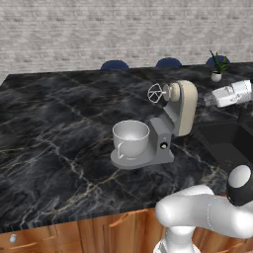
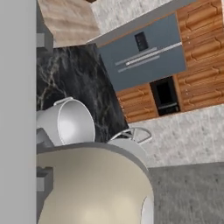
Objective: Close the stand mixer head.
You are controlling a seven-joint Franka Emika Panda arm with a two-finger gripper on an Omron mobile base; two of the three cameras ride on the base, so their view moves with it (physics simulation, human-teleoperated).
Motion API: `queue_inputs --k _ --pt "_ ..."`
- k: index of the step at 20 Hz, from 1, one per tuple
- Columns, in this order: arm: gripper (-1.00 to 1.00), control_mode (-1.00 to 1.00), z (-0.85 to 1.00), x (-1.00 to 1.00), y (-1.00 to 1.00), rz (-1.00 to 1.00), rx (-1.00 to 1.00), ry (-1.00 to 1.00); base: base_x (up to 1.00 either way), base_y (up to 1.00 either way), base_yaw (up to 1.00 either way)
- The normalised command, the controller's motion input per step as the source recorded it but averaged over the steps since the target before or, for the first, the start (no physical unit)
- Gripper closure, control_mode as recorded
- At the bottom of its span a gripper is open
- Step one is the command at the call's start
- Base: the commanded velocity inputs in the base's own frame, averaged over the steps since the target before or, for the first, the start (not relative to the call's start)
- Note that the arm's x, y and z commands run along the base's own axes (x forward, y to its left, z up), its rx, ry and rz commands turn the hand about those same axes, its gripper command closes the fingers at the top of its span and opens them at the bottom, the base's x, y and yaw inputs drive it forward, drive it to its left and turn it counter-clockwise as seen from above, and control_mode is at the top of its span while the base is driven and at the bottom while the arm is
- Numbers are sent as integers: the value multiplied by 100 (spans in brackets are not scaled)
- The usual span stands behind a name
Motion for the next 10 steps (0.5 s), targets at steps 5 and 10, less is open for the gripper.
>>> queue_inputs --k 5,10 --pt "-100 -100 -24 25 80 17 -2 -7 0 0 0" --pt "-100 -100 -71 36 100 14 -10 -20 0 0 0"
